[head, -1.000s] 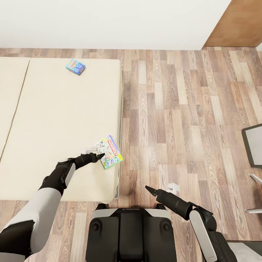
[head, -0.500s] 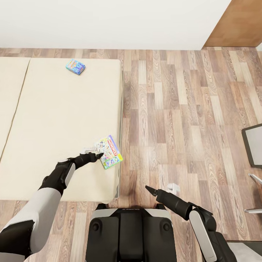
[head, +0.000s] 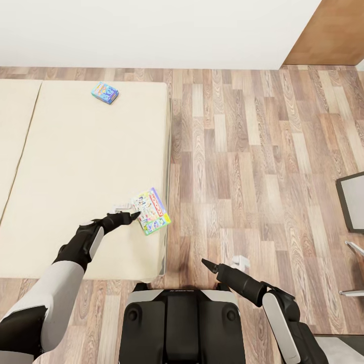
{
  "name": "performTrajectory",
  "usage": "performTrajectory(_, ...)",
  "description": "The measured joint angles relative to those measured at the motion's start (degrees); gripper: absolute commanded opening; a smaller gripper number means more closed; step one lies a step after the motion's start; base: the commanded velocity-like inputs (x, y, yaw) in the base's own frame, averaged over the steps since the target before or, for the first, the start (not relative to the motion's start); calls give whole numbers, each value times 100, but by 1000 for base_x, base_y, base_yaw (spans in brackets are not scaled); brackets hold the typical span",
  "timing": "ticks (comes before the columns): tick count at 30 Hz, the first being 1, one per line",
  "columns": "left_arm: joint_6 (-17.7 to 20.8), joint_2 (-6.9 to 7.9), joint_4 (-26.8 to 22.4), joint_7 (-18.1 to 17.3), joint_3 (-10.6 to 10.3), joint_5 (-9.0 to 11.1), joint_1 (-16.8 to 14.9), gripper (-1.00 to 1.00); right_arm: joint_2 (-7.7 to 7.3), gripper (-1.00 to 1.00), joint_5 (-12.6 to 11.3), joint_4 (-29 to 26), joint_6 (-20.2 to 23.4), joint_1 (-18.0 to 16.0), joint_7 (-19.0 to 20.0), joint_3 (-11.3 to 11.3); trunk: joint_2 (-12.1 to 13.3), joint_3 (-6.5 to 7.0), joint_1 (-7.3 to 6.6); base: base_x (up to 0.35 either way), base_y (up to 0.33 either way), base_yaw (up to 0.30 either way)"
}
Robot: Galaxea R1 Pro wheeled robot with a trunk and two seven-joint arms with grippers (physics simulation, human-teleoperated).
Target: Put all the toys in the child's room - the three board games (two on the bed and one on the table), the two jigsaw puzzles on the table, and the tennis ball on the table - inside the toy box on the table in the child's room.
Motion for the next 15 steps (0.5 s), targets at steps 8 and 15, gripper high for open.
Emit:
performTrajectory(8,7,17,0,90,22,8,0,100,0,100,0,5,0,0,-1,-5,0,0,0,0,0,0)
performTrajectory(15,87,33,-269,40,44,35,1,100,-2,100,1,9,-28,0,-1,-8,0,0,0,0,0,0)
